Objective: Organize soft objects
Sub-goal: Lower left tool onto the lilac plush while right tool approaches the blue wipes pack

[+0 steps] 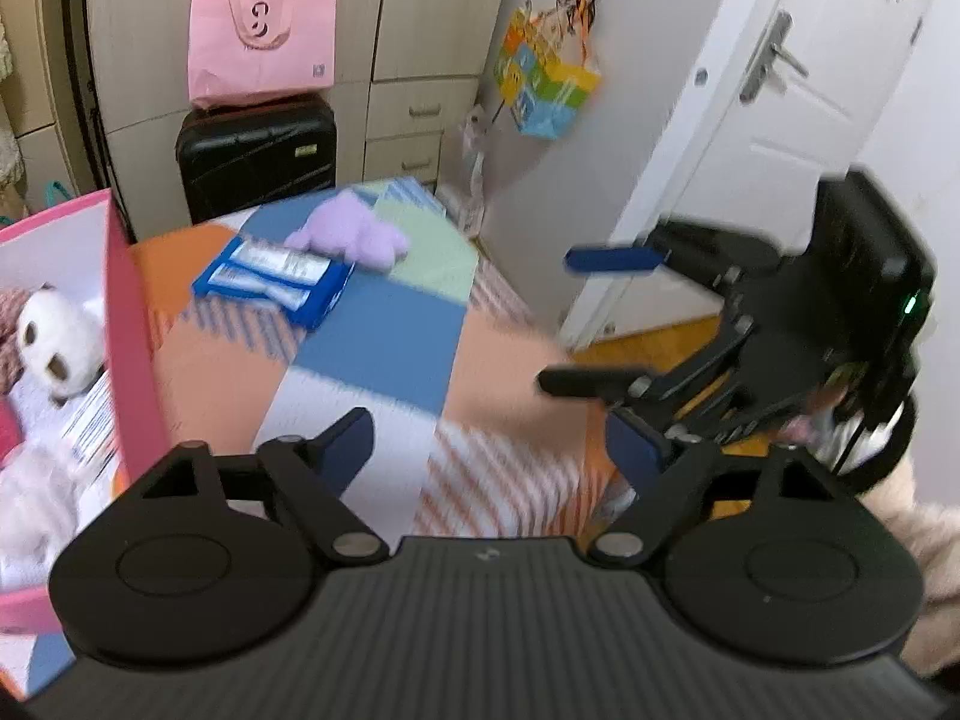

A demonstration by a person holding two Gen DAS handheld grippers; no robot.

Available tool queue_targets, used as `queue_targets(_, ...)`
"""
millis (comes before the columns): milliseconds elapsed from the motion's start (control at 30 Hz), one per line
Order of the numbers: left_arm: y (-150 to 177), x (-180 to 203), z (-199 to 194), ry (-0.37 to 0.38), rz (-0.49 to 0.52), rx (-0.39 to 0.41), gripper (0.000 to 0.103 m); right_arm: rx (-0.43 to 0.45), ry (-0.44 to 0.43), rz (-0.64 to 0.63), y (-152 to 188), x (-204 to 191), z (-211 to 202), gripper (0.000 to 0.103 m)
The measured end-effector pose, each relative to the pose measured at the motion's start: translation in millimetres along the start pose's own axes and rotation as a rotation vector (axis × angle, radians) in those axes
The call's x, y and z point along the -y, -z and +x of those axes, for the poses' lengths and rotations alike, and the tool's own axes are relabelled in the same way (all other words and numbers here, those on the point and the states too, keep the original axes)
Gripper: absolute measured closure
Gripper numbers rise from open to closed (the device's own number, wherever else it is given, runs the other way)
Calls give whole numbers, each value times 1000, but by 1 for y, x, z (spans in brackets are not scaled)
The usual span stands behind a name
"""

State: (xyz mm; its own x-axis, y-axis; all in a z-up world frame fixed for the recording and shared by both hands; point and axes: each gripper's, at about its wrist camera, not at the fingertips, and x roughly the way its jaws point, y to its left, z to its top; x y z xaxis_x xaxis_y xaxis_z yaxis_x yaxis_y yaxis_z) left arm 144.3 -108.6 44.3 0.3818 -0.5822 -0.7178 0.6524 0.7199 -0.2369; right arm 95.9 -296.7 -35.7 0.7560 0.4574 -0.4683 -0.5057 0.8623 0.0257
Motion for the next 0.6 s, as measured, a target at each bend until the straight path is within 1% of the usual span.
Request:
queue_targets(33,-5,1,4,4,5,22,14,9,1,13,3,6,5,12)
queue_targets(67,-9,2,6,3,14,42,9,18,-2,24,5,11,8,12)
queue_targets(100,-14,4,11,-6,26,69,8,27,-3,32,7,16,13,12)
queue_targets(200,-26,4,28,-36,32,111,6,56,11,31,10,29,27,12)
queue_targets(367,-38,-18,67,-56,-58,146,6,53,6,40,12,52,56,12)
queue_targets(433,-42,-29,84,-85,-88,160,6,60,19,42,13,62,69,12)
queue_targets(500,-46,-40,102,-133,-124,180,6,62,20,41,15,70,83,12)
queue_targets(600,-54,-55,125,-162,-174,190,6,52,25,43,13,81,105,12)
